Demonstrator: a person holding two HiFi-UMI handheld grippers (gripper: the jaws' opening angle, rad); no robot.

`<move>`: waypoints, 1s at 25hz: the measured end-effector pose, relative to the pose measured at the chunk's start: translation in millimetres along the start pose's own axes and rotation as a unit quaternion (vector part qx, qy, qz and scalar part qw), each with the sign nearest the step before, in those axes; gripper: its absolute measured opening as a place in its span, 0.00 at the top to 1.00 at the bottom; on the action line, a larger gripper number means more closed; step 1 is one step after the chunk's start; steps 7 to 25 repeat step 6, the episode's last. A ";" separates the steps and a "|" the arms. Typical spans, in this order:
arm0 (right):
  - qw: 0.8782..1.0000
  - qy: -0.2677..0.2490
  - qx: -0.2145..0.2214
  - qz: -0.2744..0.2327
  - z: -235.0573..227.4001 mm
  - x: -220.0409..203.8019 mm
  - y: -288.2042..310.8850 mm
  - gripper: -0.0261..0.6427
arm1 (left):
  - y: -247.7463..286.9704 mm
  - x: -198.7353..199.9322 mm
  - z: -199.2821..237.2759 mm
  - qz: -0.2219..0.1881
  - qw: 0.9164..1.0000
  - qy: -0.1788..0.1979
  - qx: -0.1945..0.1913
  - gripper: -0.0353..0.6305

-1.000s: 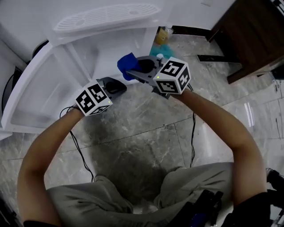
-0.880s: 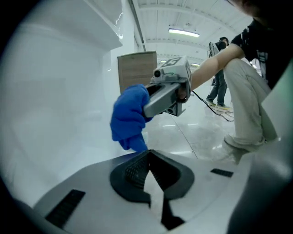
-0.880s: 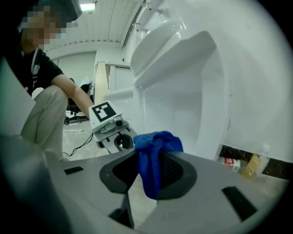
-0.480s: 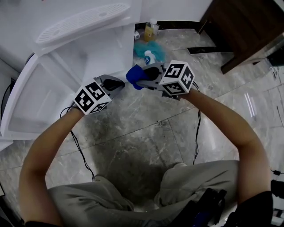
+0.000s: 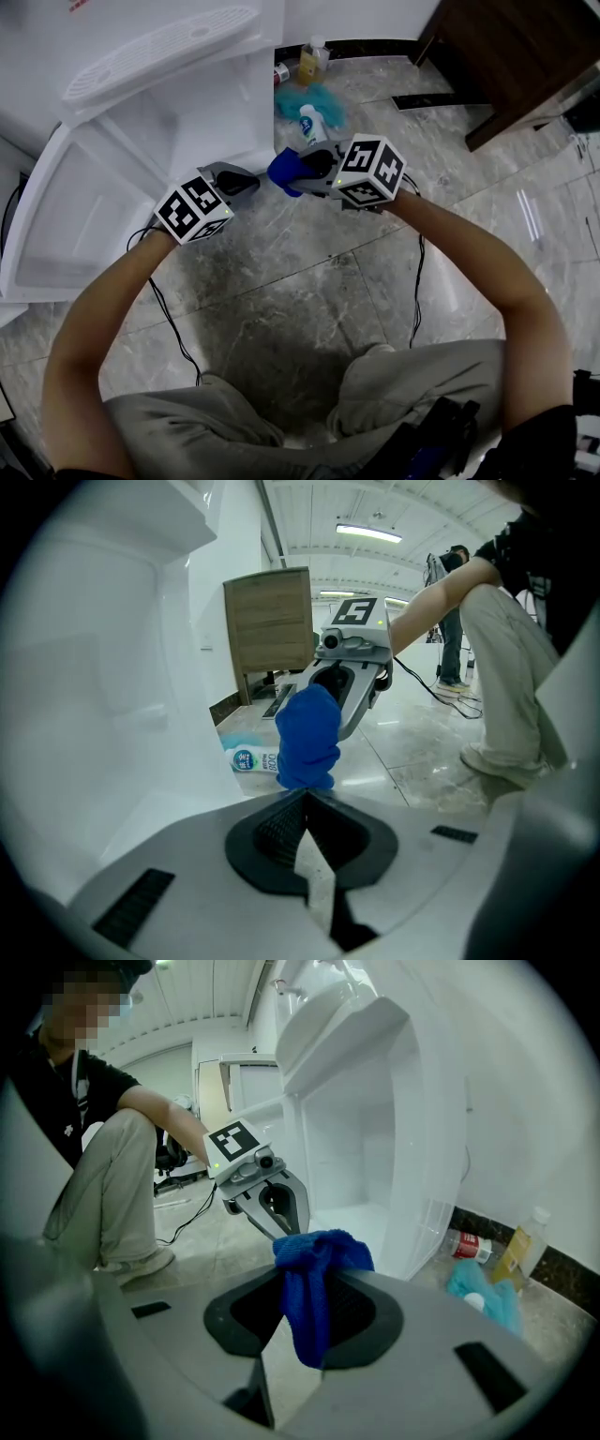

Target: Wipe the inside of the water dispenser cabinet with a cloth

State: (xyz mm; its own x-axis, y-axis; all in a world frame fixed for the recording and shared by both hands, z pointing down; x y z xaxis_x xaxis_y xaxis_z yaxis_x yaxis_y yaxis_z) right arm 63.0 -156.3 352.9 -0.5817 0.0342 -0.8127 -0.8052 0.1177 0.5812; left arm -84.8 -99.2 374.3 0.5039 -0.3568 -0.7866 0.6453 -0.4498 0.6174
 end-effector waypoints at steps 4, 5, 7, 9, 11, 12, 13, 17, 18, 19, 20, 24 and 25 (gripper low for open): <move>1.000 0.003 0.003 0.008 -0.7 -6.7 0.5 0.83 | 2.1 1.1 1.6 -0.001 1.000 0.001 0.000 0.94; 1.000 0.004 0.004 0.009 -0.6 -8.2 0.6 0.83 | 3.0 1.0 1.5 -0.001 1.000 0.002 -0.001 0.94; 1.000 0.005 0.004 0.010 -0.5 -9.7 0.7 0.83 | 3.9 0.8 1.3 0.000 1.000 0.002 -0.002 0.94; 1.000 0.005 0.004 0.010 -0.5 -9.7 0.7 0.83 | 3.9 0.8 1.3 0.000 1.000 0.002 -0.002 0.94; 1.000 0.005 0.004 0.010 -0.5 -9.7 0.7 0.83 | 3.9 0.8 1.3 0.000 1.000 0.002 -0.002 0.94; 1.000 0.005 0.004 0.010 -0.5 -9.7 0.7 0.83 | 3.9 0.8 1.3 0.000 1.000 0.002 -0.002 0.94; 1.000 0.005 0.004 0.010 -0.5 -9.7 0.7 0.83 | 3.9 0.8 1.3 0.000 1.000 0.002 -0.002 0.94; 1.000 0.005 0.004 0.010 -0.5 -9.7 0.7 0.83 | 3.9 0.8 1.3 0.000 1.000 0.002 -0.002 0.94; 1.000 0.005 0.004 0.010 -0.5 -9.7 0.7 0.83 | 3.9 0.8 1.3 0.000 1.000 0.002 -0.002 0.94; 1.000 0.005 0.004 0.010 -0.5 -9.7 0.7 0.83 | 3.9 0.8 1.3 0.000 1.000 0.002 -0.002 0.94; 1.000 0.005 0.004 0.010 -0.5 -9.7 0.7 0.83 | 3.9 0.8 1.3 0.000 1.000 0.002 -0.002 0.94; 1.000 0.005 0.004 0.010 -0.5 -9.7 0.7 0.83 | 3.9 0.8 1.3 0.000 1.000 0.002 -0.002 0.94; 1.000 0.005 0.004 0.010 -0.5 -9.7 0.7 0.83 | 3.9 0.8 1.3 0.000 1.000 0.002 -0.002 0.94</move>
Point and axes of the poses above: the fingertips, and each gripper's own axes: y forward along the fingers, z to its left, x out of its top, the point moved 8 cm from there along -y, backward along the fingers, and after that the axes turned 4 degrees about -y, right-handed, at the moved point
